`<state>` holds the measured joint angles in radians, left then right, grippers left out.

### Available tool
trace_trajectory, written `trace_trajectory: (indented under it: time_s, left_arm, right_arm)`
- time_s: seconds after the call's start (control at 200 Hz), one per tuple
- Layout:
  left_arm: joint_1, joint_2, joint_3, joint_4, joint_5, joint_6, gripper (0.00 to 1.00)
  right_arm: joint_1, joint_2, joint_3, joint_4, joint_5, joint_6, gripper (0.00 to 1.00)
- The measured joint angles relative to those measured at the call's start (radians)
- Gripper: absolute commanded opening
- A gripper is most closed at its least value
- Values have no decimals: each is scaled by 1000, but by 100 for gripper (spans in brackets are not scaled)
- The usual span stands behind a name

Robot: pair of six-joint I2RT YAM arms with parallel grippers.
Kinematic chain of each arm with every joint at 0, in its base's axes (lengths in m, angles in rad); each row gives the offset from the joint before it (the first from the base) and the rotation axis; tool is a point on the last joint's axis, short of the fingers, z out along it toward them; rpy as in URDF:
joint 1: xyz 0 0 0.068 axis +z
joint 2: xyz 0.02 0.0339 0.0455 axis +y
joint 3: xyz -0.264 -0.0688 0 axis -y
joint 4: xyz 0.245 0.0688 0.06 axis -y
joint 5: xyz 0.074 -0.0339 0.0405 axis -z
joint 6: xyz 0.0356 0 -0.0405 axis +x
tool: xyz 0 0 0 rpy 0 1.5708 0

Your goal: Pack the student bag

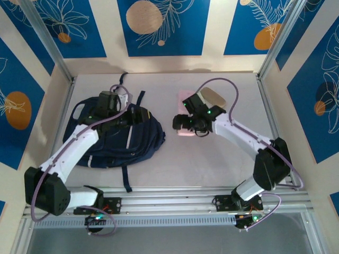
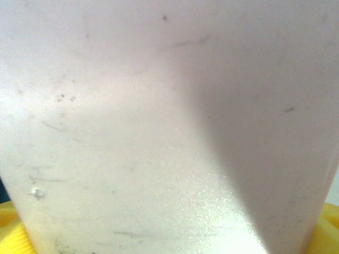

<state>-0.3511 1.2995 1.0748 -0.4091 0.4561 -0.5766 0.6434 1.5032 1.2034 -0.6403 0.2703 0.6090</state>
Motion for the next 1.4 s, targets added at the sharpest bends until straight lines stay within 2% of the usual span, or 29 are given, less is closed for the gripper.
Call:
trace_trajectory:
  time_s: [0.11,0.27,0.6,0.885,1.19,1.4]
  left_arm:
    - [-6,54,10,82,95,-76,87]
    - [-21,112,26,195,190,-167,87]
    - [-35,177,35,322,269,-273,79]
    - [-48,182,35,305,228,-258,76]
    - [-79,52,35,261,204,-180,79]
    - [-82,119,37,282,209,-184,83]
  right_arm:
    - [74,-75,-64,66,-44,-130,79]
    - [110,-125,-95,121,-84,-235,78]
    - [113,-123,-100,139,-41,-240,78]
    - [111,-100,-97,120,-12,-232,77]
    - [101,-91,-96,106,-67,-236,76]
    - [107,-91,-96,112,-99,-237,76]
